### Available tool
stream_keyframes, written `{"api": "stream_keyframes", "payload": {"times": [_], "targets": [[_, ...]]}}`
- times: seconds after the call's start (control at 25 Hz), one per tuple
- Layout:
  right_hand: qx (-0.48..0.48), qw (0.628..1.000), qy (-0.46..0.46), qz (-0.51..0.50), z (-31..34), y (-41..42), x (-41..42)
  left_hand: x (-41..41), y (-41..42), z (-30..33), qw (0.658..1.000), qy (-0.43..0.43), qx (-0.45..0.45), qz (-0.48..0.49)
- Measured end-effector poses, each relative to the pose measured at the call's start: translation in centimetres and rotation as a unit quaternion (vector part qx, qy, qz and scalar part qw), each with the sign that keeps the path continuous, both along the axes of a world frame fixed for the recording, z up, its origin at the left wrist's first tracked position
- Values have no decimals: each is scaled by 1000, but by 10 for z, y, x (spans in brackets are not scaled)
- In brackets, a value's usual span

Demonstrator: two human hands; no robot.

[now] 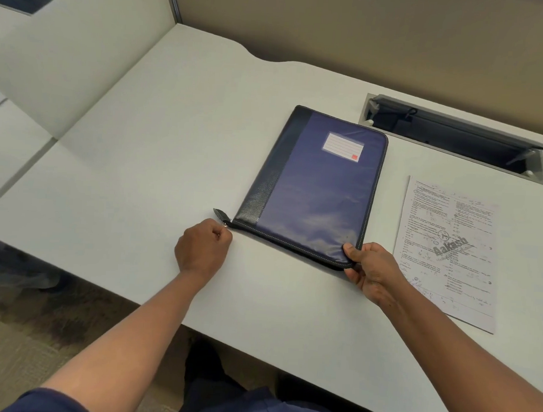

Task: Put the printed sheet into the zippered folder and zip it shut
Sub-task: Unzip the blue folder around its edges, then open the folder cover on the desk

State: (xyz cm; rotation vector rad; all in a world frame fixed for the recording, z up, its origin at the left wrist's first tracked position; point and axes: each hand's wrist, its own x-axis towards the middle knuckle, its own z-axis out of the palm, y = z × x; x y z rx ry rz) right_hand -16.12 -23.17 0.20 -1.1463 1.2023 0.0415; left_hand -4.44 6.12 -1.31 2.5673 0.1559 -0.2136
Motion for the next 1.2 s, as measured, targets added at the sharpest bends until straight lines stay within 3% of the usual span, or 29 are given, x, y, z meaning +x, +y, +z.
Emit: {"api": "stream_keyframes", "payload": {"times": [0.16, 0.36, 0.48, 0.72, 1.04, 1.2], "targets": [[-7, 1000, 4, -8, 2, -3, -7, 4, 3, 4, 1000, 15, -18, -20], [-16, 1000, 12, -20, 0, -4, -15, 11, -20, 14, 980, -116, -37, -155], [-32, 999, 19, -18, -1, 0, -20, 31, -49, 19, 960, -81, -16, -267], [-80, 997, 0, -11, -2, 7, -42, 56, -78, 19, 943, 11, -65, -325], [-150, 983, -91, -60, 30, 14, -39, 70, -88, 24, 937, 43, -103, -330], [-179, 963, -200, -26, 68, 19, -25, 77, -89, 40, 935, 79, -123, -324]]}}
